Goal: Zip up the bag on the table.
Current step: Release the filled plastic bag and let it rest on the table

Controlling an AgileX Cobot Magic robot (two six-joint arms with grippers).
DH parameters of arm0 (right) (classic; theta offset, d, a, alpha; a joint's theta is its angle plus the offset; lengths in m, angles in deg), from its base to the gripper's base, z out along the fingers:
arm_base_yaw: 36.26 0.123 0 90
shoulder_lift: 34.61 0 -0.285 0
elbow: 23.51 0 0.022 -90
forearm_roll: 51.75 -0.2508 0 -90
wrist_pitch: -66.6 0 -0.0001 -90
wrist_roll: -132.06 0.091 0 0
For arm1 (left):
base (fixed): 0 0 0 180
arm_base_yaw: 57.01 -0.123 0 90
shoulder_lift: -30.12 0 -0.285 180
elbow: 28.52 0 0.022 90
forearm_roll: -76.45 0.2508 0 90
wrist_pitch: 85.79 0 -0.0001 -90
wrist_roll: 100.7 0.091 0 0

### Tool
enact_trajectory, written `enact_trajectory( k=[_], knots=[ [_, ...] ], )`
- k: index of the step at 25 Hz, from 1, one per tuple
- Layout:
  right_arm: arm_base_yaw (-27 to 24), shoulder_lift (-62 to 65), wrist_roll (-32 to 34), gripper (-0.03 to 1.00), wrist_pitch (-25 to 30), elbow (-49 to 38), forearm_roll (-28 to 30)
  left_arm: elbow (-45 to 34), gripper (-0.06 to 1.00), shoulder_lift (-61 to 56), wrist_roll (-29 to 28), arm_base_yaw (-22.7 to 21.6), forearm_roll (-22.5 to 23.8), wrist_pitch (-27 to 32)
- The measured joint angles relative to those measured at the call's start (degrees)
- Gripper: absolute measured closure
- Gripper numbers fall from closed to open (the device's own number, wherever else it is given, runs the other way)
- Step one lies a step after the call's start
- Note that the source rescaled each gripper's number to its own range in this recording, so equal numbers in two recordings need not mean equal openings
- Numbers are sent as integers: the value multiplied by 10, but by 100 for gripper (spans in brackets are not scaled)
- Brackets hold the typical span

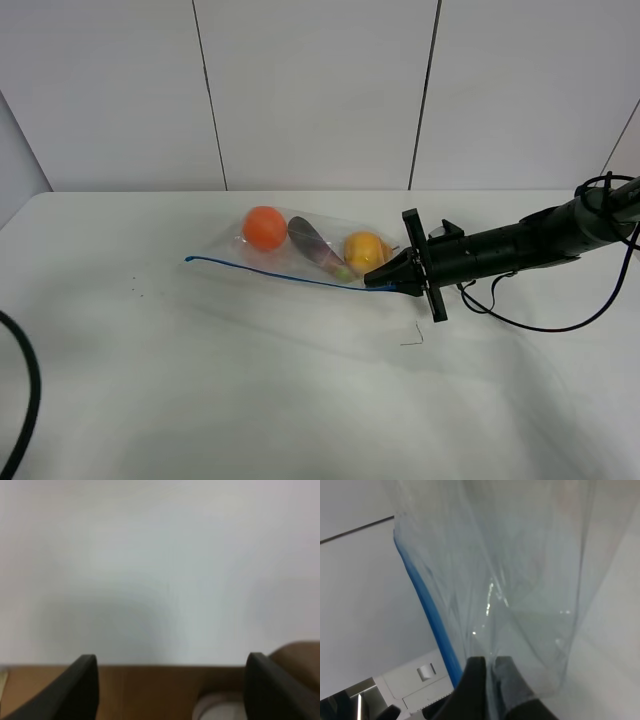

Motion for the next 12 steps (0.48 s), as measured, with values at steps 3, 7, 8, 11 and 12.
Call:
enact_trajectory(
  k=[3,7,8,11,12],
  knots=[
    [0,0,0,97,0,0,0,-1,1,-67,0,0,1,0],
    [0,0,0,97,0,0,0,-1,1,-151,0,0,1,0],
    [0,0,0,97,0,0,0,-1,1,-170,0,0,1,0],
    [0,0,-1,97,0,0,0,-1,1,-217,1,0,1,1],
    [0,0,-1,97,-1,0,0,-1,1,-229,1,0,1,1]
  ],
)
